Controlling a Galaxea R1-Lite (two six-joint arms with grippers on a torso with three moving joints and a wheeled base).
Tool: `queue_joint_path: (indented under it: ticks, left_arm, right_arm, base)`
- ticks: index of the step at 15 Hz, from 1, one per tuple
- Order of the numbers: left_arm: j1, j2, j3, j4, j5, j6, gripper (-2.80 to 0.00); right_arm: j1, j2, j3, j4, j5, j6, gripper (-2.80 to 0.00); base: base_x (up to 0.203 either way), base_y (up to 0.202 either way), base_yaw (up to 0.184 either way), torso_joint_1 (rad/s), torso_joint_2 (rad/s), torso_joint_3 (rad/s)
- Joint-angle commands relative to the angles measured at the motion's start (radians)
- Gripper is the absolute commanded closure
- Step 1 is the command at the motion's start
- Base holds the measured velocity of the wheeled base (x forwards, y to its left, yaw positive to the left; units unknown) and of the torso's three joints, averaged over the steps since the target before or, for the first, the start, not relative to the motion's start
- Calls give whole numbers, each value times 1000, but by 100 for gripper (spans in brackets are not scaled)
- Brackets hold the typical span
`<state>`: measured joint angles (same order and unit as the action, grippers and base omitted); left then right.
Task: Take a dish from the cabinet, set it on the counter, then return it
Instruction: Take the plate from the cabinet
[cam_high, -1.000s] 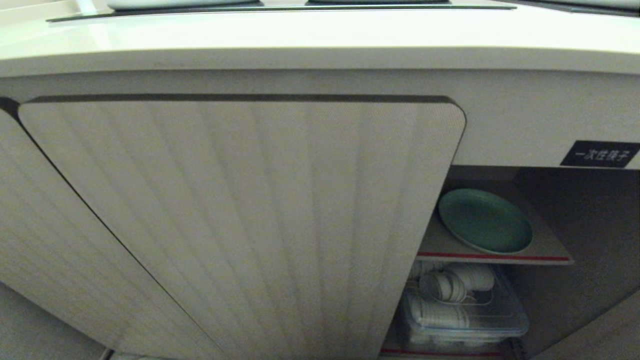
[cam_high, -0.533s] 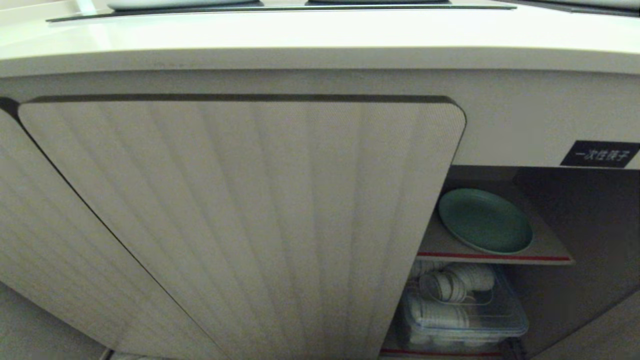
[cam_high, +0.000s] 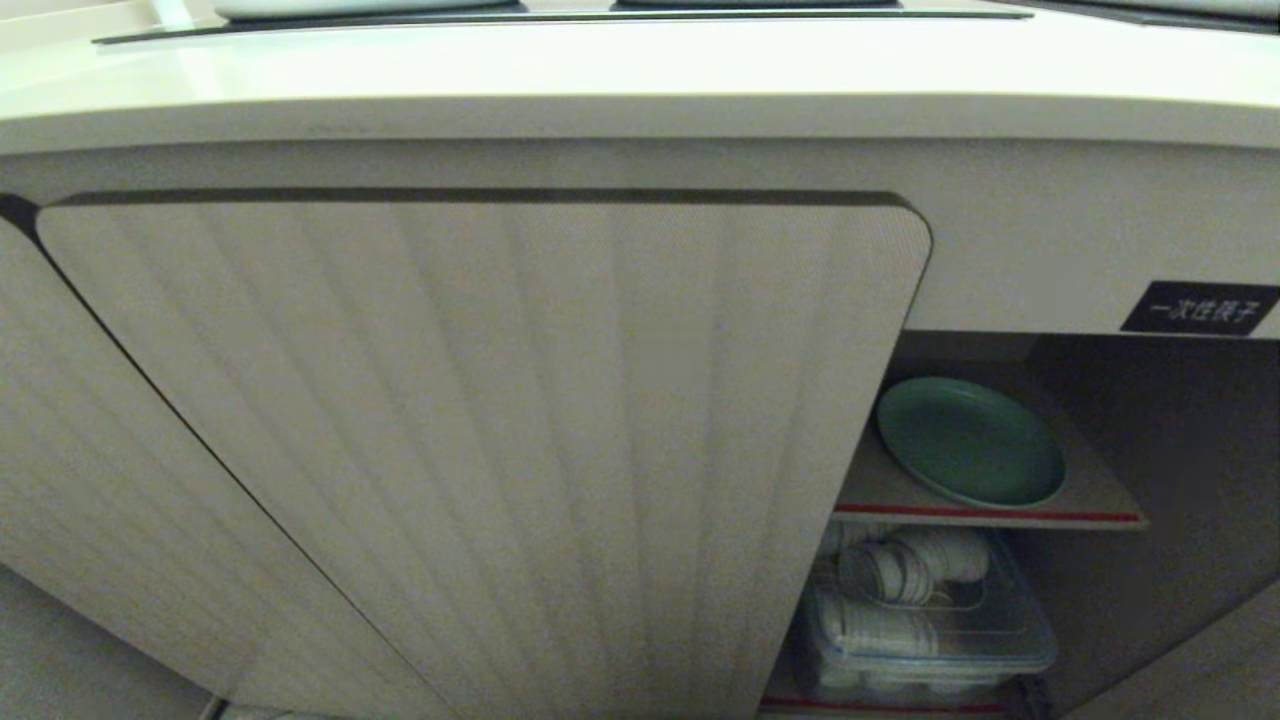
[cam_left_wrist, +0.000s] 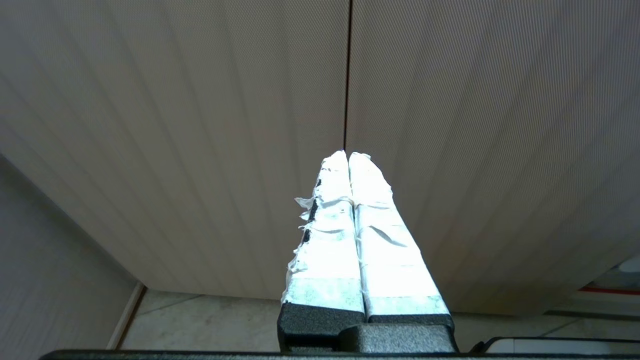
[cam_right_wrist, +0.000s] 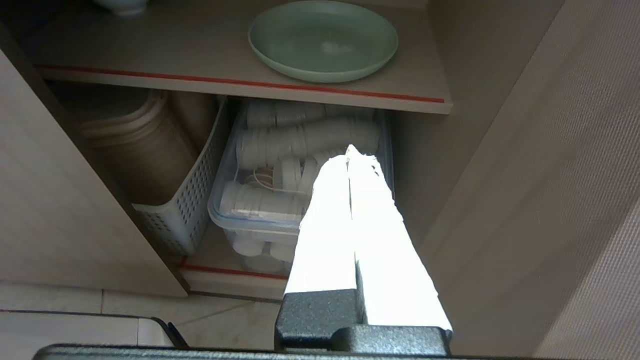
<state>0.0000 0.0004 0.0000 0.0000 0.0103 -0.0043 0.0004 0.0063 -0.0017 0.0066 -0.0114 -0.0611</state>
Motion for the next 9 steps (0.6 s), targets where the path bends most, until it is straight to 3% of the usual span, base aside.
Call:
queue_joint_path:
  ticks: [1,4,9]
  left_arm:
    - [0,0,0,0,0,0,0]
    - [0,0,0,0,0,0,0]
    - [0,0,0,0,0,0,0]
  right_arm:
    - [0,60,0,-7,0,1,0]
    - [-2,200,-26,-49,19,5,0]
    - [-1,425,-146,-84,176,-1,0]
  base:
    - [0,0,0,0,0,0]
    - [0,0,0,0,0,0]
    - [0,0,0,0,0,0]
